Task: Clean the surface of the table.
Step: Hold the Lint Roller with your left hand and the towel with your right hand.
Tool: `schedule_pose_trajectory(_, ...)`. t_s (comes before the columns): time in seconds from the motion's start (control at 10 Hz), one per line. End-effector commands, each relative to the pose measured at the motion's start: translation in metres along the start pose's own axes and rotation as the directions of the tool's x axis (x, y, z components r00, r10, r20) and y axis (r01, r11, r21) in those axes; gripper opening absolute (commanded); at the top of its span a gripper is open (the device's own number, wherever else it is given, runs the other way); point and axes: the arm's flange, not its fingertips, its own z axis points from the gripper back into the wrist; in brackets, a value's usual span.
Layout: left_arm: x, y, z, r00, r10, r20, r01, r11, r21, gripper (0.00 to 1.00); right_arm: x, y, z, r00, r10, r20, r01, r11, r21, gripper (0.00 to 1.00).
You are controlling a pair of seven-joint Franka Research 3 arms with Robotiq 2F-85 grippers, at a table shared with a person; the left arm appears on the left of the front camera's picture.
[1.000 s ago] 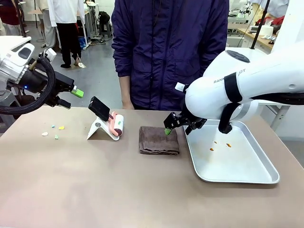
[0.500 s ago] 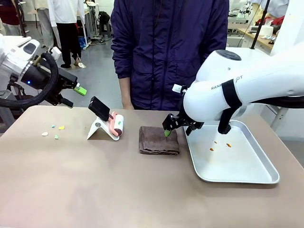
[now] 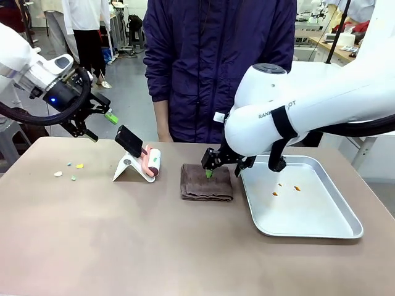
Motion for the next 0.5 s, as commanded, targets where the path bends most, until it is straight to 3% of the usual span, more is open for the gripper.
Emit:
schedule_pose_trajectory(0.0,0.017,-0.004,-0.008,0.997,0.045,0.066,-0.044,0.999,-0.007,1.00,0.019,0.012,-0.022,0.997,-0.054,-0.061,0.050,0.997,-0.054,1.00)
schedule_pose_trajectory(0.1,0.022,-0.001,-0.014,0.997,0.052,0.061,-0.051,0.999,-0.013,1.00,0.026,0.010,-0.030,0.994,-0.078,-0.075,0.073,0.996,-0.060,1.00)
schedule_pose_trajectory(0.2,0.026,-0.001,-0.020,0.997,0.051,0.051,-0.051,0.999,0.003,1.00,0.032,0.005,-0.035,0.989,-0.143,-0.029,0.138,0.983,-0.121,1.00)
schedule_pose_trajectory(0.4,0.031,-0.002,-0.031,0.997,0.046,0.066,-0.047,0.999,0.026,1.00,0.040,-0.001,-0.043,0.983,-0.182,-0.033,0.178,0.980,-0.092,1.00)
